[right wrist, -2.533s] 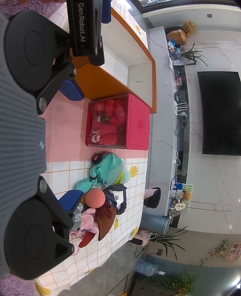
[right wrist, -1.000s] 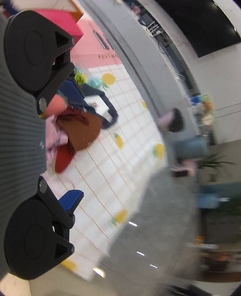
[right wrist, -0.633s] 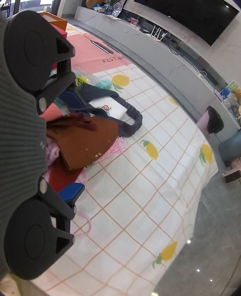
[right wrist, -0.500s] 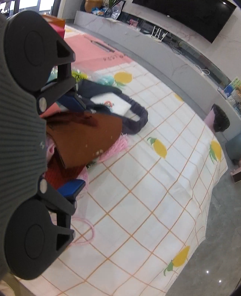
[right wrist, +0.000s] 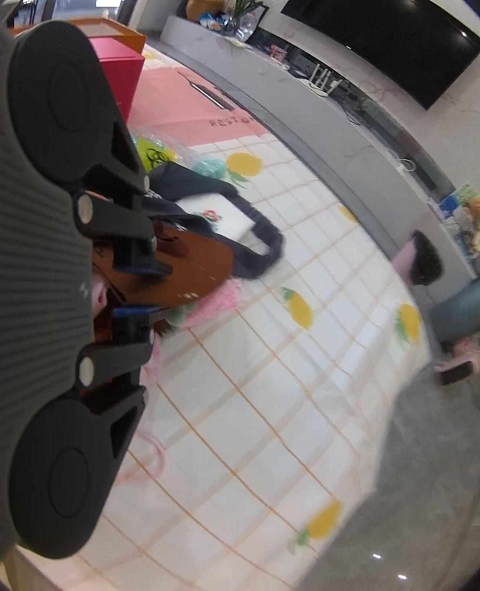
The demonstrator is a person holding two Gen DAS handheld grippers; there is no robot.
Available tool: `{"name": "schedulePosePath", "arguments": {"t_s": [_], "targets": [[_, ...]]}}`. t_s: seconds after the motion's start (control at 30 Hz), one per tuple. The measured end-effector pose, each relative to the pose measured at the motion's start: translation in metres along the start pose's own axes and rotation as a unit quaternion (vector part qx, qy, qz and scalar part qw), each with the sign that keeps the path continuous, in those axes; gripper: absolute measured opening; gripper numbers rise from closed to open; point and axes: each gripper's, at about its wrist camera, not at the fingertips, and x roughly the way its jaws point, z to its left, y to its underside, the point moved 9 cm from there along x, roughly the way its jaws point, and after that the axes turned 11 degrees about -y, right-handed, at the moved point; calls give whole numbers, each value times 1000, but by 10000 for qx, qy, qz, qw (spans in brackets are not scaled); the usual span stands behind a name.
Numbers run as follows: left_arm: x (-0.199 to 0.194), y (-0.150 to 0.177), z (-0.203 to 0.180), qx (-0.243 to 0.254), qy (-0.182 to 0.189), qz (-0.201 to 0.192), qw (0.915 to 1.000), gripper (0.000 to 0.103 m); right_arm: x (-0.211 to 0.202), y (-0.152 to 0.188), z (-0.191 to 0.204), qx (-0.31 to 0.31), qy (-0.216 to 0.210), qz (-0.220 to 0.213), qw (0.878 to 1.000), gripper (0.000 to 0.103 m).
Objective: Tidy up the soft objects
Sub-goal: 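Reach the right gripper into the pile and grasp the brown felt piece, then lift the brown felt piece with the right gripper while the left gripper grasps the pink ball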
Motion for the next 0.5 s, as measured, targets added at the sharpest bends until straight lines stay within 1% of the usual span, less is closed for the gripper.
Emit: {"name": "schedulePosePath", "arguments": {"t_s": [0.07, 0.13, 0.17, 0.2, 0.23, 0.27, 0.3, 0.33, 0.4, 0.5], "targets": [[4, 1, -3, -10, 41, -17, 10000, 103, -12, -5, 2, -158, 147, -212, 9995, 12], [8, 0, -6, -97, 122, -15, 9999, 103, -30, -13, 5, -348, 378, -597, 9969, 12], [10, -1, -7, -173, 185, -3, 9997, 103, -40, -17, 6, -350, 406, -805, 9953, 12], [13, -1, -7, -245, 248, 17, 9994, 103, -49, -20, 8, -331, 340, -976, 9941, 12], [16, -1, -6, -318, 298, 29, 9990, 103, -57, -22, 10, -329, 215, -1081, 9934, 16], [17, -2, -6, -382, 327, 35, 9987, 103, -61, -22, 12, -355, 99, -1109, 9931, 18], [20, -3, -6, -419, 336, 56, 9985, 103, -61, -22, 13, -401, 36, -1066, 9935, 26], [23, -3, -6, -426, 324, 84, 9985, 103, -60, -22, 12, -401, 14, -1014, 9940, 36], [28, -2, -7, -399, 250, 120, 9988, 103, -49, -20, 2, -112, -61, -854, 9963, 37], [35, -1, -7, -420, 168, 191, 9988, 103, -25, -17, -15, 605, -341, -470, 9965, 37]]}}
